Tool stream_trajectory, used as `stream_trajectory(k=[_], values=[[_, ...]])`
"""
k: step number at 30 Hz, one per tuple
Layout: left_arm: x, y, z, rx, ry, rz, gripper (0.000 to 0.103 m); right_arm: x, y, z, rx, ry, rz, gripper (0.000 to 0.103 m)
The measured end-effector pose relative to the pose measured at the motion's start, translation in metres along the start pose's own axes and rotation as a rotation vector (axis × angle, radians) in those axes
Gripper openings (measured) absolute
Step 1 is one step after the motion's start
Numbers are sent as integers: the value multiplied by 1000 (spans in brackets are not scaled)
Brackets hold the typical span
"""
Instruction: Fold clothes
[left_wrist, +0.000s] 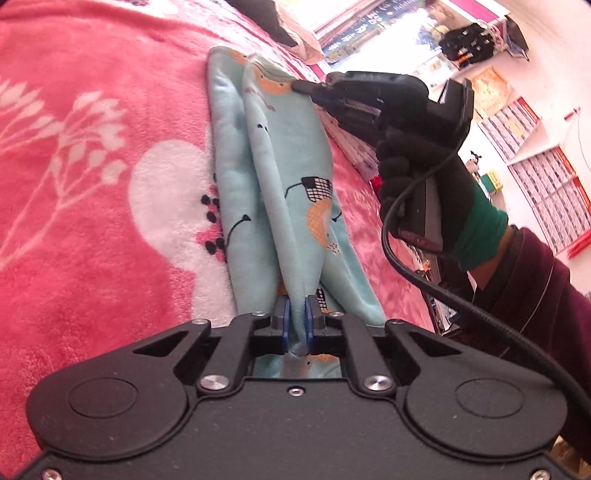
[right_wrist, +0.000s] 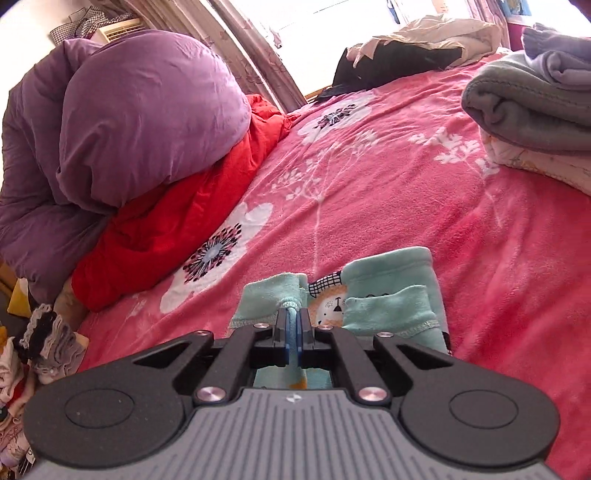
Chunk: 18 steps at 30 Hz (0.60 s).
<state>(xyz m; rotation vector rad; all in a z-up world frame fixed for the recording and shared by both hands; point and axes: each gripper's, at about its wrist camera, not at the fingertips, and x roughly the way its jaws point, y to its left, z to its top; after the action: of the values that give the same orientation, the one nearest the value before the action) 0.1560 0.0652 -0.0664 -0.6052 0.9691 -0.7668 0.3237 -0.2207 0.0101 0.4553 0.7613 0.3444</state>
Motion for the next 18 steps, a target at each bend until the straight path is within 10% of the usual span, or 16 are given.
stream_trajectory(k=[13, 18], values=[[-6, 13, -4, -36, 44, -13, 7, 29, 7, 0, -75, 93, -8, 6], [-25, -4, -1, 46, -5, -8, 37, 14, 14, 5, -96, 53, -29, 12]])
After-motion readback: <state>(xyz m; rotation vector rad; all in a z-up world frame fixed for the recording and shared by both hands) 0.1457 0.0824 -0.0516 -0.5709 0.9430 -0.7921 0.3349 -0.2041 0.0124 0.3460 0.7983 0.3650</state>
